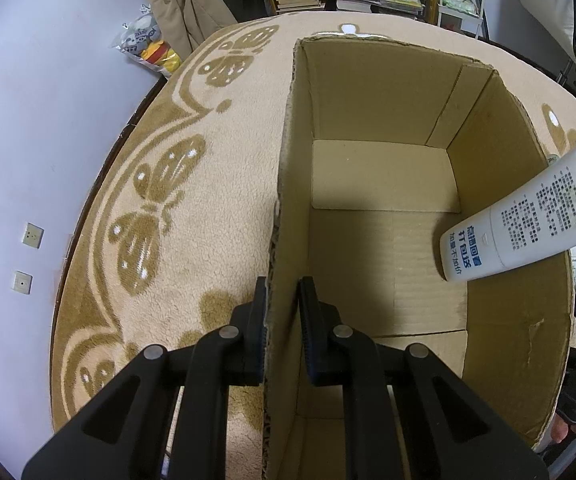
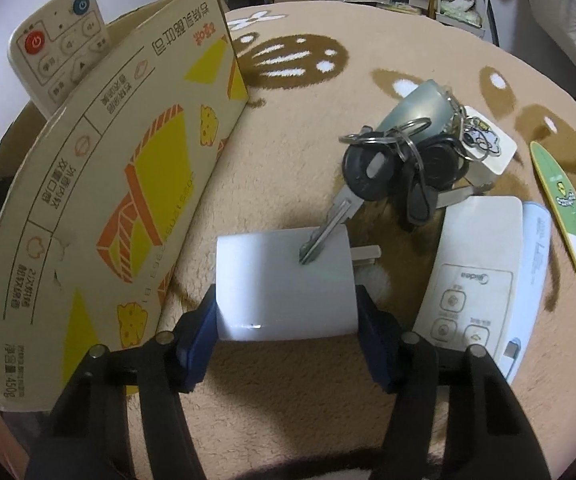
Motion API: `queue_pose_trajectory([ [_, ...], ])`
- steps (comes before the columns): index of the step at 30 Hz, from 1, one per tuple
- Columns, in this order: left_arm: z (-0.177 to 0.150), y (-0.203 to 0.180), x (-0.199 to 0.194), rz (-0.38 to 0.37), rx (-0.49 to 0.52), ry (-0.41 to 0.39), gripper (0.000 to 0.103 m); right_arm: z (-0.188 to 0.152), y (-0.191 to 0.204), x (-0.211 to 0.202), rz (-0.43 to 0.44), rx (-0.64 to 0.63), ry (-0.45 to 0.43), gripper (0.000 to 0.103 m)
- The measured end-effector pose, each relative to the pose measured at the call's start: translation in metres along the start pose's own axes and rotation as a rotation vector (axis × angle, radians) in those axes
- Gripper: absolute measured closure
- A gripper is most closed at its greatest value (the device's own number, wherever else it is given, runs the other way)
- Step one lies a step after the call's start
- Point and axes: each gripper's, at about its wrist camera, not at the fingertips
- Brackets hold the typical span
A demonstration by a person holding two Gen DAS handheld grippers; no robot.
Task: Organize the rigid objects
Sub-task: 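Carry the white block with the right gripper over the box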
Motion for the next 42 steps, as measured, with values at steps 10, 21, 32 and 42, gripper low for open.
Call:
queue_pose_trajectory([
  [10, 0.001, 0.002, -0.001, -0.003, -0.004, 0.001, 0.09, -0.003, -0.003, -0.037, 0.027, 0.026, -0.058, 0.038],
  [21, 0.0, 0.003, 0.0, -0.006, -0.009, 0.002, 0.089, 0.006, -0.002, -0.073, 0.08, 0.06, -0.153, 0.038],
  [32, -0.002, 0.002, 0.001, 0.005, 0.0, 0.001, 0.089, 0.019, 0.019, -0.113, 0.172, 0.017, -0.27, 0.038],
  [42, -0.002, 0.0, 0.001, 0.012, 0.007, 0.001, 0.089, 0.02, 0.052, -0.126, 0.211, -0.084, -0.31, 0.038],
])
Point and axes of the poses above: each gripper's, at about its wrist camera, not at the fingertips, and x roughly the way its jaws point, y to its left, z to its top, and after that the axes turned 3 degrees about y, right-handed
